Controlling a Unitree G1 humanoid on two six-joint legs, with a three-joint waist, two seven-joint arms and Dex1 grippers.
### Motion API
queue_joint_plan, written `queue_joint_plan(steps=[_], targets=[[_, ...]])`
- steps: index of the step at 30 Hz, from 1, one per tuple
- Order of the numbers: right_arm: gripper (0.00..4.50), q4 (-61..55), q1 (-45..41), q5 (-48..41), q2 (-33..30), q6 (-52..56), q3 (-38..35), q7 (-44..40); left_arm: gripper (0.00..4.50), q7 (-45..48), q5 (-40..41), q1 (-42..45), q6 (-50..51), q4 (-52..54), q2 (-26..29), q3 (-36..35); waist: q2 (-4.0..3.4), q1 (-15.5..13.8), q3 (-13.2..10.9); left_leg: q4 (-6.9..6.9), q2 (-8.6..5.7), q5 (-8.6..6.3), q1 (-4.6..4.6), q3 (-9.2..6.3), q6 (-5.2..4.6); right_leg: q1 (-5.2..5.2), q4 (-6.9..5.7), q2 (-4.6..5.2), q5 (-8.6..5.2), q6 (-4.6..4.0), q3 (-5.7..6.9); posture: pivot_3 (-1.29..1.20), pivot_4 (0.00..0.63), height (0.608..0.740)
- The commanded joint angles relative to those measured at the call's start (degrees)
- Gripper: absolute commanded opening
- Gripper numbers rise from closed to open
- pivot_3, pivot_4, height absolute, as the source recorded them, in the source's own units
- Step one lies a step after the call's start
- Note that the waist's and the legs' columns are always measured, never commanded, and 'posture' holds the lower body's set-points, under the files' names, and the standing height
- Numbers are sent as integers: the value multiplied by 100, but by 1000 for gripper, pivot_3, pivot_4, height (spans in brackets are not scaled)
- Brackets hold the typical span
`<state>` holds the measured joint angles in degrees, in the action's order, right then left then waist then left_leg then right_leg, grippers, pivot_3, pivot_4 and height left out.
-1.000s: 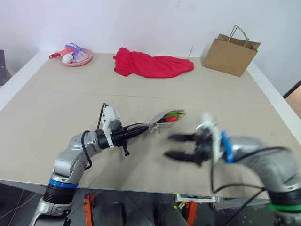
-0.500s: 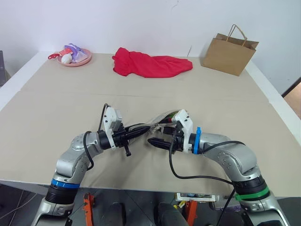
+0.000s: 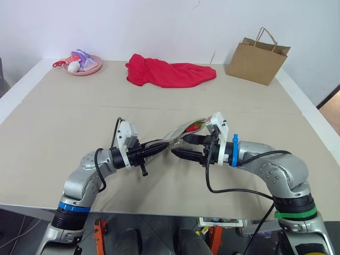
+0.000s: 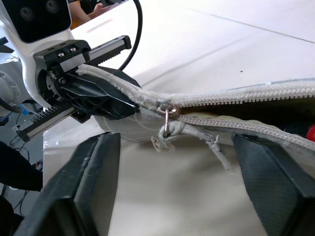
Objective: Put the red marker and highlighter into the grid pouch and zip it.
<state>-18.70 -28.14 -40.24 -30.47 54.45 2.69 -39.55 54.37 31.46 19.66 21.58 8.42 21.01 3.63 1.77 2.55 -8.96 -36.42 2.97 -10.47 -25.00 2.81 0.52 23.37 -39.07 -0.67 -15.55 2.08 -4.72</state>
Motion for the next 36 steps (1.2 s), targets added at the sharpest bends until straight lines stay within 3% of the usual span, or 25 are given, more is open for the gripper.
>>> queue_joint_plan(steps=[1,4,5,6,14,18,27,32,35,36], targets=[[2066,-92,-153,-29,34,-130,-91,-30,0,38,6,35,-129,79,-20,-23,0,-2,0,0,0,0,0,-1,0,-1,0,0,0,0,1,0,150,740],[859,-161,-136,-61,10,-150,-94,-128,0,34,2,41,-156,51,-15,-28,0,-3,0,0,-1,0,-1,-2,0,-1,0,1,0,0,2,0,150,740],[169,-164,-138,-49,2,-157,-88,-145,0,33,2,42,-162,44,-16,-30,0,-2,0,0,-1,0,-1,-2,0,-1,0,1,0,0,1,0,150,740],[72,-165,-139,-42,-4,-162,-84,-156,0,33,2,42,-168,40,-17,-30,0,-2,0,0,-1,0,-1,-2,0,-1,0,1,0,0,1,0,150,740],[72,-267,-64,-81,-202,-165,-118,-377,0,31,-3,48,-197,15,-18,-19,0,-3,0,0,0,0,-1,-2,0,-1,0,1,0,0,2,0,150,740],[72,-161,28,158,-856,-380,-242,-789,0,23,-6,40,-213,16,-15,-5,0,-5,0,0,-5,0,-2,-1,0,-1,2,7,0,0,2,0,150,740],[72,1801,-244,1293,-2436,-1821,-594,-1660,0,14,3,9,-239,19,0,-6,1,-12,-3,0,-14,0,-2,5,0,-1,5,14,-1,4,-2,0,150,740],[72,2859,-646,1767,-2678,-2443,-589,-1777,0,18,-1,7,-253,11,13,-8,-4,9,-5,5,-6,-1,3,8,-2,0,5,5,-2,0,-6,0,150,740],[72,2814,-705,1636,-2445,-2319,-575,-1720,0,26,-1,13,-266,-4,22,-13,-4,-1,-5,6,-2,-1,5,4,-3,-1,5,0,-3,-1,-2,0,150,740],[659,2723,-687,1567,-2366,-2249,-561,-1718,0,30,0,15,-269,-8,26,-16,-4,-1,-5,6,-2,-1,4,3,-2,-1,5,0,-2,-4,-2,0,150,740]])
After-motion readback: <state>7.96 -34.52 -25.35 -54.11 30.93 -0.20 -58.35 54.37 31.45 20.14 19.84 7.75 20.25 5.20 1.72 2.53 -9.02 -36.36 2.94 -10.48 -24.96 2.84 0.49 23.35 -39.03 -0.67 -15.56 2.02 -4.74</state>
